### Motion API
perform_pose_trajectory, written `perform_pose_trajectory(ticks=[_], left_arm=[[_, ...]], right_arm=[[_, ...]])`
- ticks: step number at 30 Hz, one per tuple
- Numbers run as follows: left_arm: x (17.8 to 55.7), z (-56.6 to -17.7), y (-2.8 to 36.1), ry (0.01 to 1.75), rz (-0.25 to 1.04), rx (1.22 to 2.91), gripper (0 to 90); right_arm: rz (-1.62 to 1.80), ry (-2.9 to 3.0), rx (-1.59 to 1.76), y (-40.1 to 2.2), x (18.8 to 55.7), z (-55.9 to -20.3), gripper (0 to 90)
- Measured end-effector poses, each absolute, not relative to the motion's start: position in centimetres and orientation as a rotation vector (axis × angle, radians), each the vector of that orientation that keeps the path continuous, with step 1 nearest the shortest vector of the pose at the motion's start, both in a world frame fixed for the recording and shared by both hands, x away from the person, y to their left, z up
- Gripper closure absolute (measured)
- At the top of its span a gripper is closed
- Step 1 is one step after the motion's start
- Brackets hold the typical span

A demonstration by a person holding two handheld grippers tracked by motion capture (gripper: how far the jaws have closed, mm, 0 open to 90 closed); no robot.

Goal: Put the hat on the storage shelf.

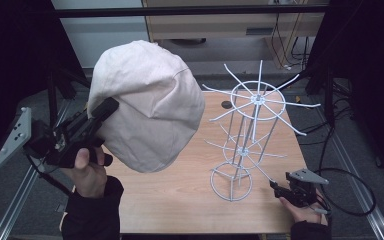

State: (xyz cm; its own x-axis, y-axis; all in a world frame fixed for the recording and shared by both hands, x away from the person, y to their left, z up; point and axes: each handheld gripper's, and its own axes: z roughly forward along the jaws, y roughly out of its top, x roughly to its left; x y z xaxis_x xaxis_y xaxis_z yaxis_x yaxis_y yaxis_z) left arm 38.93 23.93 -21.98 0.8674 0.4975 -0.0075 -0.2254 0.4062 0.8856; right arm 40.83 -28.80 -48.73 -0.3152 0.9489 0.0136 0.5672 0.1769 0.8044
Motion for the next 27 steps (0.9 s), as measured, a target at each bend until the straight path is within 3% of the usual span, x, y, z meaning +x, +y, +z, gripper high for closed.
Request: perform_pose_trajectory(ticks=[17,27], left_arm=[[40.0,-21.5,20.3,0.233,0.394,1.105,88.3],[42.2,-24.4,17.5,0.273,0.343,1.216,88.2]], right_arm=[[1.001,1.961,1.422,-28.9,40.9,-48.8,33.6],[0.998,1.962,1.413,-28.9,40.9,-48.8,33.6]])
